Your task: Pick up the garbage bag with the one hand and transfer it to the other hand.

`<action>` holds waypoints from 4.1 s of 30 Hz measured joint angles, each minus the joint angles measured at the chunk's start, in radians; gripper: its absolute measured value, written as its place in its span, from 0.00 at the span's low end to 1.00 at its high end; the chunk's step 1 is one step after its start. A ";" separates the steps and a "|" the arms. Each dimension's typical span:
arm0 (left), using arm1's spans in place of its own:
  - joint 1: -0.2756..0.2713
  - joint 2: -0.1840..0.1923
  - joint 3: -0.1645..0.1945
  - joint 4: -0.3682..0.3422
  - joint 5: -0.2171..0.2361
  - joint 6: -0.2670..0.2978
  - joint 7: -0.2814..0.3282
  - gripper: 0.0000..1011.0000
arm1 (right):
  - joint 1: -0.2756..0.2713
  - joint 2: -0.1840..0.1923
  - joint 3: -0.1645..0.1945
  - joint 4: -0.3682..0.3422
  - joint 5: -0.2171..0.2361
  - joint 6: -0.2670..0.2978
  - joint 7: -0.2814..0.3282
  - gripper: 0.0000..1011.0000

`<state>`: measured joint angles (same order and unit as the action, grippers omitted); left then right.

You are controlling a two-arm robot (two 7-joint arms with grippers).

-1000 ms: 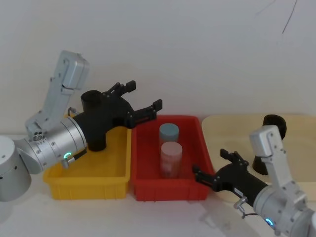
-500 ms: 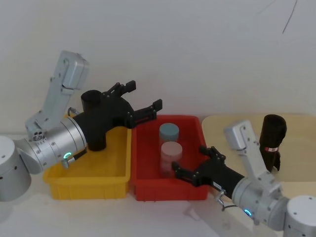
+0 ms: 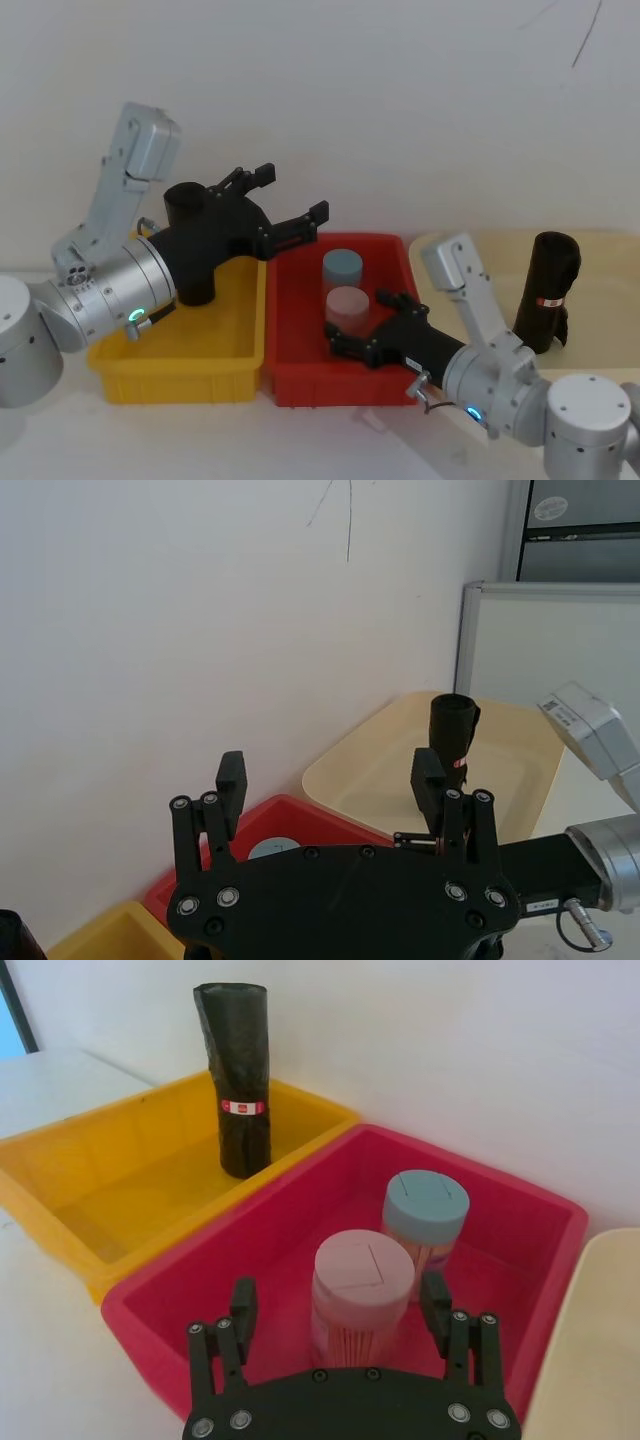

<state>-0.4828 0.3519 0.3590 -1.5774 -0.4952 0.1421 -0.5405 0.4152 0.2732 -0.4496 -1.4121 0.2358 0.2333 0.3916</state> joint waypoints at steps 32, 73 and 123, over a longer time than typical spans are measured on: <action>0.000 0.000 0.000 0.000 0.000 0.000 0.000 0.99 | 0.119 -0.075 -0.034 0.201 -0.037 -0.027 -0.003 0.87; 0.000 0.000 0.000 0.000 0.000 0.000 0.000 0.99 | 0.068 -0.073 0.139 0.057 -0.002 -0.053 -0.134 0.66; 0.000 0.000 0.000 0.000 0.000 0.000 0.000 0.99 | 0.036 -0.025 0.177 0.029 -0.051 0.065 -0.189 0.99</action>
<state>-0.4828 0.3518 0.3589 -1.5774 -0.4952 0.1421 -0.5405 0.4513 0.2481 -0.2730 -1.3827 0.1851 0.2983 0.2028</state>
